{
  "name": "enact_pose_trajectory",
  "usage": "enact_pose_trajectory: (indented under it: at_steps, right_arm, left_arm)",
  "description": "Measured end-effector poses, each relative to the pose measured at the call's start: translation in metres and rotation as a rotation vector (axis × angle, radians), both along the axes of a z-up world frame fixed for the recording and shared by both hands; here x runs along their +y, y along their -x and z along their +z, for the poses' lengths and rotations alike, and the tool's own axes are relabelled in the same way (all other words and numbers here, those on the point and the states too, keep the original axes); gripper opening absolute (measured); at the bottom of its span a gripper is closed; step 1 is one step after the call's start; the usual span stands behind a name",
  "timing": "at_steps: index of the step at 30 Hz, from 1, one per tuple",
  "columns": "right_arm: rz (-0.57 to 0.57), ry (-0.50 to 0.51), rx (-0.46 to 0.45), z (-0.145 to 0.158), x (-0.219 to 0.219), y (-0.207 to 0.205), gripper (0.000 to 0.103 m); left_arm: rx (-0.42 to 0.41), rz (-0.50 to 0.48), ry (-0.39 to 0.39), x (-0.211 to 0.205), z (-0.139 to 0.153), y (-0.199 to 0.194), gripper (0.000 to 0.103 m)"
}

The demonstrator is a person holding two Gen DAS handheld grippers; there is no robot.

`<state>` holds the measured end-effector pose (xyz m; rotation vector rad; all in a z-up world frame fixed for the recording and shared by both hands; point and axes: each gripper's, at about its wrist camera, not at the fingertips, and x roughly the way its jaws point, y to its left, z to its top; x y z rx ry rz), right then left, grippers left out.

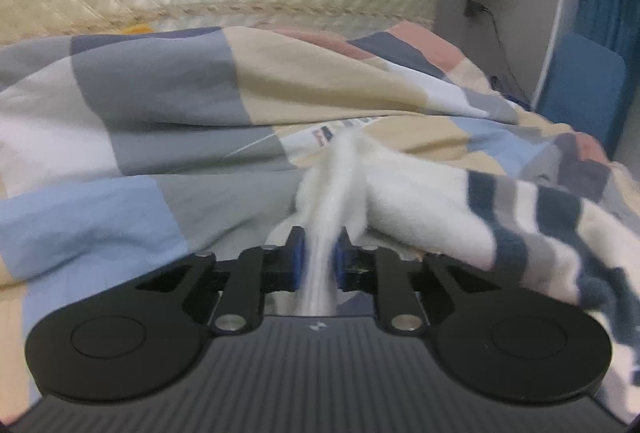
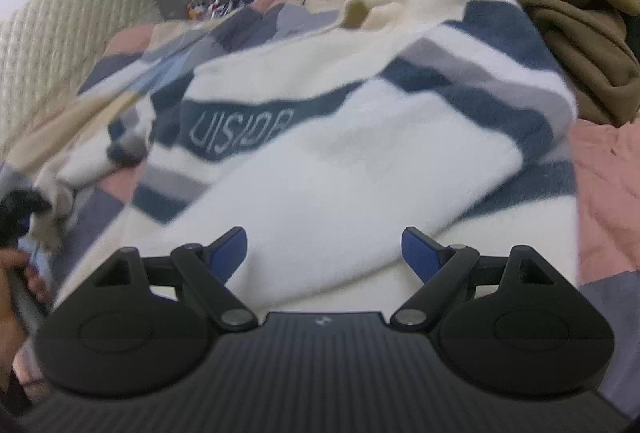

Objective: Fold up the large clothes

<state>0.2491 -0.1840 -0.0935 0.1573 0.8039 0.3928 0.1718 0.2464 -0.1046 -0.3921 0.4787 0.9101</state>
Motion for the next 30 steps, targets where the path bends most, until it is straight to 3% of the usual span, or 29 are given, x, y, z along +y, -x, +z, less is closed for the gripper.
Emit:
enact_pose_trajectory:
  at_steps: [5, 7, 14, 18, 25, 28, 30]
  right_arm:
    - [0.012, -0.041, 0.001, 0.005, -0.006, 0.004, 0.086]
    - [0.005, -0.049, 0.009, 0.007, -0.012, 0.006, 0.086]
    - [-0.037, -0.074, -0.034, 0.02, -0.044, 0.014, 0.086]
    - [-0.073, -0.077, -0.022, 0.018, -0.066, 0.018, 0.086]
    - [-0.142, -0.244, -0.02, 0.02, -0.115, 0.024, 0.086]
    - [-0.184, -0.275, -0.004, 0.015, -0.133, 0.023, 0.086]
    - [-0.228, -0.329, 0.017, 0.011, -0.149, 0.02, 0.086]
  left_arm:
    - [0.032, -0.103, -0.093, -0.022, 0.038, -0.001, 0.014]
    - [0.021, -0.189, -0.098, -0.039, 0.056, -0.003, 0.014]
    - [0.036, -0.443, -0.265, -0.138, 0.128, -0.019, 0.013]
    - [0.066, -0.607, -0.307, -0.203, 0.162, -0.029, 0.009]
    - [0.14, -0.856, -0.257, -0.303, 0.171, -0.054, 0.008]
    - [0.119, -0.933, -0.183, -0.337, 0.162, -0.057, 0.008]
    - [0.077, -1.046, -0.104, -0.358, 0.157, -0.058, 0.008]
